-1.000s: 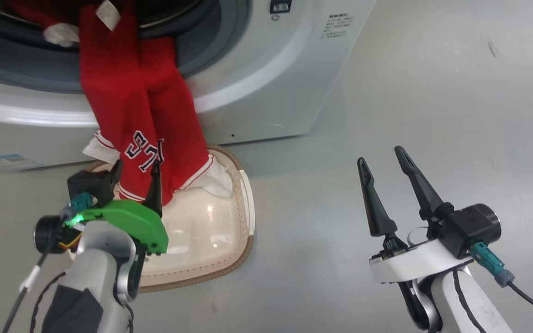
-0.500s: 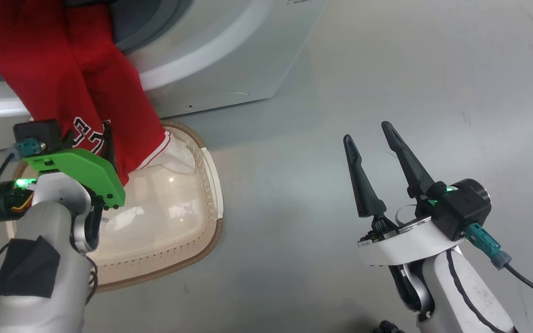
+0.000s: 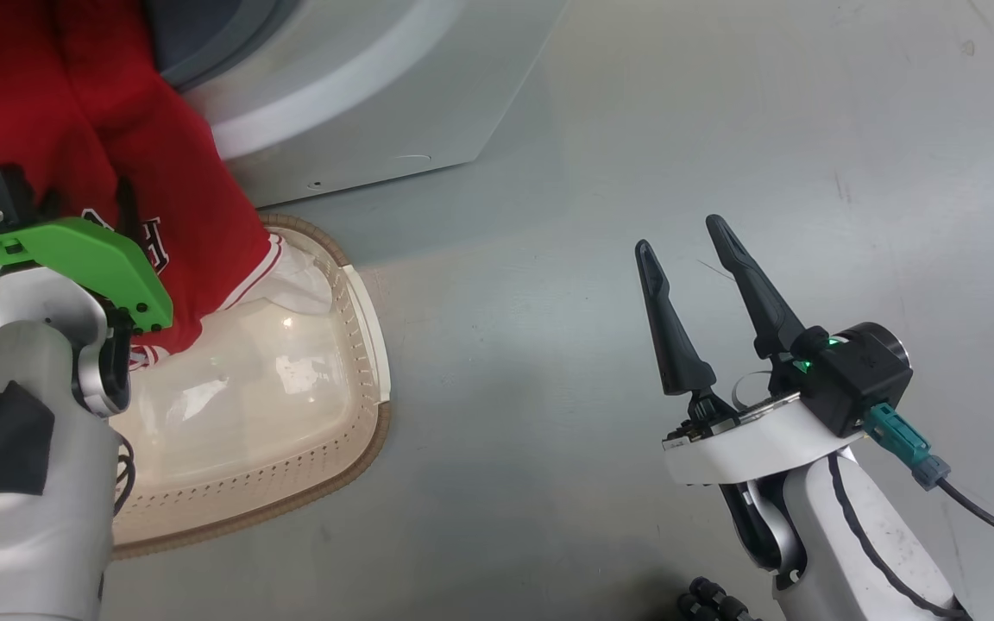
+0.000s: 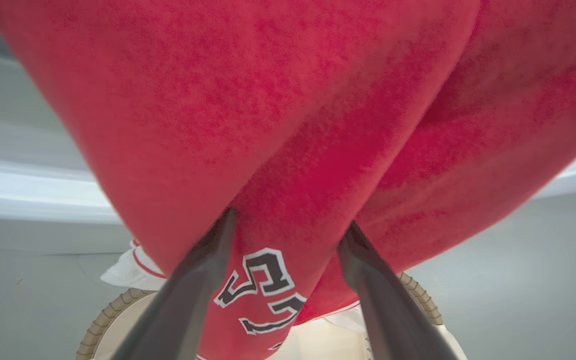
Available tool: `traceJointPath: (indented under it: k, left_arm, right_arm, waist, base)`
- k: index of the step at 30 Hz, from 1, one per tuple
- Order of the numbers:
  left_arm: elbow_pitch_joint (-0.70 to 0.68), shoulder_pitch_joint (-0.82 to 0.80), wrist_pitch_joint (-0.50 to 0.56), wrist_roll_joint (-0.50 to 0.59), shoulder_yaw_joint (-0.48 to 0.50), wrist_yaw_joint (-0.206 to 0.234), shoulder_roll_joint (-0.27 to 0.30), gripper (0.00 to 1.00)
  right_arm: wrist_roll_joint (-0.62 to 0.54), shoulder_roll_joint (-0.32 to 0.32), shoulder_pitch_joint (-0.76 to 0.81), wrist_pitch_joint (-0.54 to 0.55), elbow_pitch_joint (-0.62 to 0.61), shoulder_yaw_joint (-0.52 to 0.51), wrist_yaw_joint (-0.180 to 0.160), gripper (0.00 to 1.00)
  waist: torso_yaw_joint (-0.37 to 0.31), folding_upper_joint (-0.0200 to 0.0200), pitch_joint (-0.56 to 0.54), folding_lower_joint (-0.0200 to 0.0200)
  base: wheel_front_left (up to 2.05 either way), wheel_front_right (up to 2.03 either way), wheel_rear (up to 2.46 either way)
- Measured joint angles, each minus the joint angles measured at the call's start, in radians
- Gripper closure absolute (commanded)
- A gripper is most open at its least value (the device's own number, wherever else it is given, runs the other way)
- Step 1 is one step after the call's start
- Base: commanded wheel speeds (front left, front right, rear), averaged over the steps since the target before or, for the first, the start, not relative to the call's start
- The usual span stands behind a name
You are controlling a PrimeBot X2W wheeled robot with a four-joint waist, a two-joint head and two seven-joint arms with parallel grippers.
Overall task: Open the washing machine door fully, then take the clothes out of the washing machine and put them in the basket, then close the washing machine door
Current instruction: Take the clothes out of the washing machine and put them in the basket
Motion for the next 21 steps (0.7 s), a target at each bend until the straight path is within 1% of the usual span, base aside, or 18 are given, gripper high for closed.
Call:
traceJointPath:
  k: [3,4,6,16,21]
  left_arm:
    - [0.02,-0.017,-0.019,0.002,0.008,0.002,0.0,0.0]
    - [0.029,-0.022,-0.024,0.002,0.009,0.005,0.0,0.45]
    - [0.042,-0.027,-0.032,0.002,0.012,0.006,0.0,1.0]
    - [0.096,-0.037,-0.091,0.002,0.011,0.006,-0.017,1.0]
    - [0.101,-0.036,-0.159,0.005,-0.005,0.004,-0.054,1.0]
  right_arm:
    - [0.0,0.0,-0.009,0.0,0.003,0.005,0.0,0.0]
    - [0.0,0.0,-0.01,0.0,0.003,0.006,0.0,0.0]
    - [0.0,0.0,-0.01,0.0,0.005,0.008,0.0,0.0]
    - [0.002,0.0,-0.026,0.0,0.015,0.008,-0.008,0.0]
    - [-0.002,-0.001,-0.029,0.0,0.023,-0.007,-0.01,0.0]
  waist:
    - [0.0,0.0,0.001,0.0]
    - [0.0,0.0,0.001,0.0]
    - [0.0,0.0,0.001,0.0]
    - [0.011,0.0,-0.001,0.0]
    - [0.028,0.0,-0.009,0.0]
  base:
    - [0.0,0.0,0.0]
    - [0.0,0.0,0.0]
    - [0.0,0.0,0.0]
    - [0.0,0.0,0.0]
    - [0.0,0.0,0.0]
